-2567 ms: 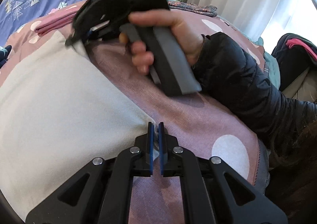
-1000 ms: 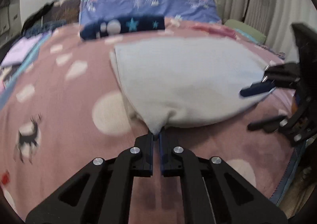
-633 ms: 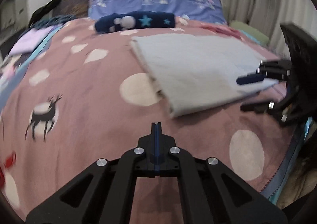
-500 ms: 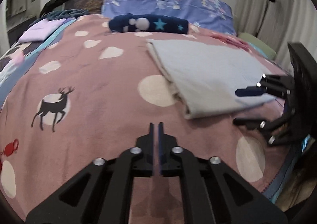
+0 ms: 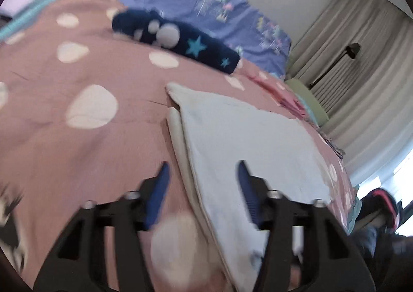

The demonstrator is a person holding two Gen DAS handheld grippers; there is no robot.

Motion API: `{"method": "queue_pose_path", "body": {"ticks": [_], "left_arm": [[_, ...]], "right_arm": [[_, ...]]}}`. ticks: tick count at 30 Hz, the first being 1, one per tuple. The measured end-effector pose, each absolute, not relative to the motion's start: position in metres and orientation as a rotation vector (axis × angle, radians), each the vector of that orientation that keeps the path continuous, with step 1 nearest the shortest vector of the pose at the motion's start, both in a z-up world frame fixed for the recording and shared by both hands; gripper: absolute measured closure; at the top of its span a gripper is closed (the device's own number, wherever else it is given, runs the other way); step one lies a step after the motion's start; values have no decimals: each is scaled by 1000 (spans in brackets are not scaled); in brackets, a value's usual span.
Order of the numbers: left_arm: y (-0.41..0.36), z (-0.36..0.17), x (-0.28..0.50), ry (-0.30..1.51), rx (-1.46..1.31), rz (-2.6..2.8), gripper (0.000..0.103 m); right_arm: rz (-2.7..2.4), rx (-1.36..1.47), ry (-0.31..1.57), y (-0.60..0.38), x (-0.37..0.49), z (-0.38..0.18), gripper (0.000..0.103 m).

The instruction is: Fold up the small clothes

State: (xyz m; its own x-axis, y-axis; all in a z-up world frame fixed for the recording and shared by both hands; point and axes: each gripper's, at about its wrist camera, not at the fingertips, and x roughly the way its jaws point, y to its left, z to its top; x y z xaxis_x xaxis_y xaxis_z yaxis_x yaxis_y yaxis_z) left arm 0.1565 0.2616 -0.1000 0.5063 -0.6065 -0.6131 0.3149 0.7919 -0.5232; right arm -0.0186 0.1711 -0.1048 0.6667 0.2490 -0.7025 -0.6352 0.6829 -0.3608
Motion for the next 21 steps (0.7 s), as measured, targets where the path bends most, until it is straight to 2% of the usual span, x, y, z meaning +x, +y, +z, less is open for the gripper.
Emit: {"method": "queue_pose_path", "body": {"ticks": [2, 4, 5, 7, 10, 13, 15, 16, 19, 21], "left_arm": [[256, -116, 185, 925, -411, -555, 44], [258, -124, 201, 918, -482, -574, 52], [260, -127, 209, 912, -539, -608, 99], [263, -126, 214, 907, -615, -625, 99], [258, -114, 205, 858, -528, -614, 99], [255, -125, 206, 904, -484, -571, 98], [255, -132, 206, 900, -476, -571, 93], [257, -133, 206, 897, -498, -578, 92], [264, -139, 209, 902, -542, -599, 89], [264, -139, 209, 899, -545, -599, 89]], "right_arm": [[538, -626, 671, 172, -12, -106, 63], [534, -619, 664, 172, -6, -108, 80], [523, -614, 668, 171, -1, -110, 94], [546, -575, 686, 168, 6, -108, 96], [560, -604, 625, 170, -11, -100, 97], [556, -635, 640, 173, -12, -110, 96], [562, -602, 673, 169, -5, -110, 94], [563, -579, 672, 167, -5, -105, 93], [547, -585, 656, 164, -11, -102, 75], [541, -603, 659, 164, -14, -105, 71]]}}
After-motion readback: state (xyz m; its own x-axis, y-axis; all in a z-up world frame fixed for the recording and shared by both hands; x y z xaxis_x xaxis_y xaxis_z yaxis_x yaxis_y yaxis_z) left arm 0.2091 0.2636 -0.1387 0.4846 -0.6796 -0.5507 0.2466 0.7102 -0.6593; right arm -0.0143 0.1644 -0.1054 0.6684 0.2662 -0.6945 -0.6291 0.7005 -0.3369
